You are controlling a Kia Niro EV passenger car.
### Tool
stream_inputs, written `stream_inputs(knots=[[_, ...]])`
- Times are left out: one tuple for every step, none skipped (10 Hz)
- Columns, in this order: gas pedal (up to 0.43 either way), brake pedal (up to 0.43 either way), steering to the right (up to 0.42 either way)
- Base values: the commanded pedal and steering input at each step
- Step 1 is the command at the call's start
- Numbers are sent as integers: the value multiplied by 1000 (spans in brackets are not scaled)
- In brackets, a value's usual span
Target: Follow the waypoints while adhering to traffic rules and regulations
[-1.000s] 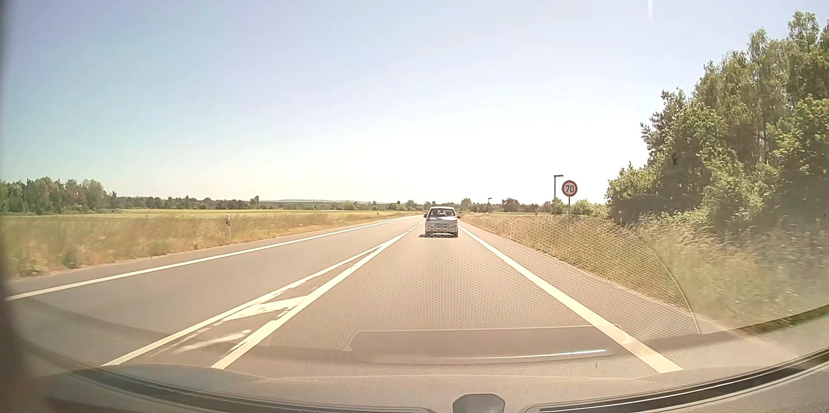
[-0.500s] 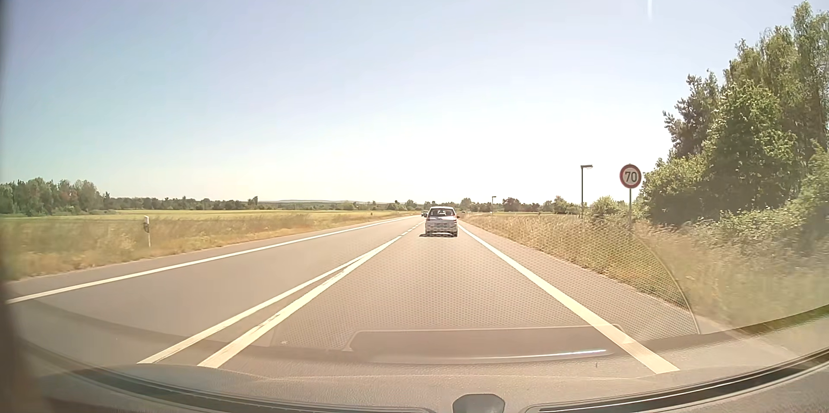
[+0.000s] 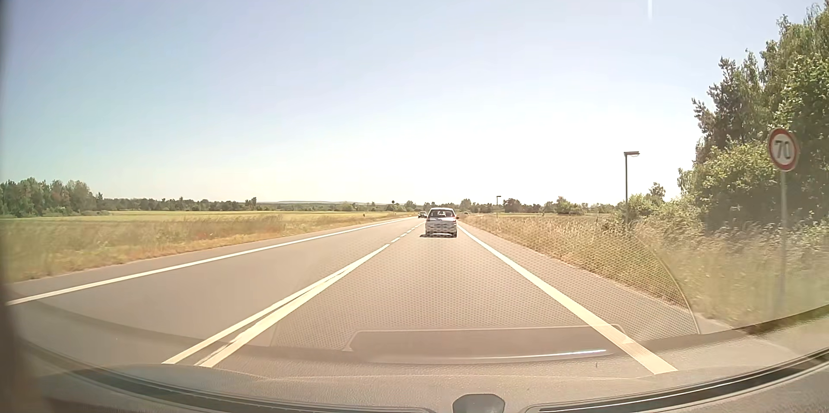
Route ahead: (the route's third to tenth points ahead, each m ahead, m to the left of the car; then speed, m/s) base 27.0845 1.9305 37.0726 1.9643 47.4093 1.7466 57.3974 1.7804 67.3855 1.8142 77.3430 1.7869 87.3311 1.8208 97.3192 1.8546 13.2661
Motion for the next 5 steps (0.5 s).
stream_inputs(knots=[[79, 30, 0], [79, 30, 0], [79, 30, 0], [79, 30, 0], [79, 30, 0]])
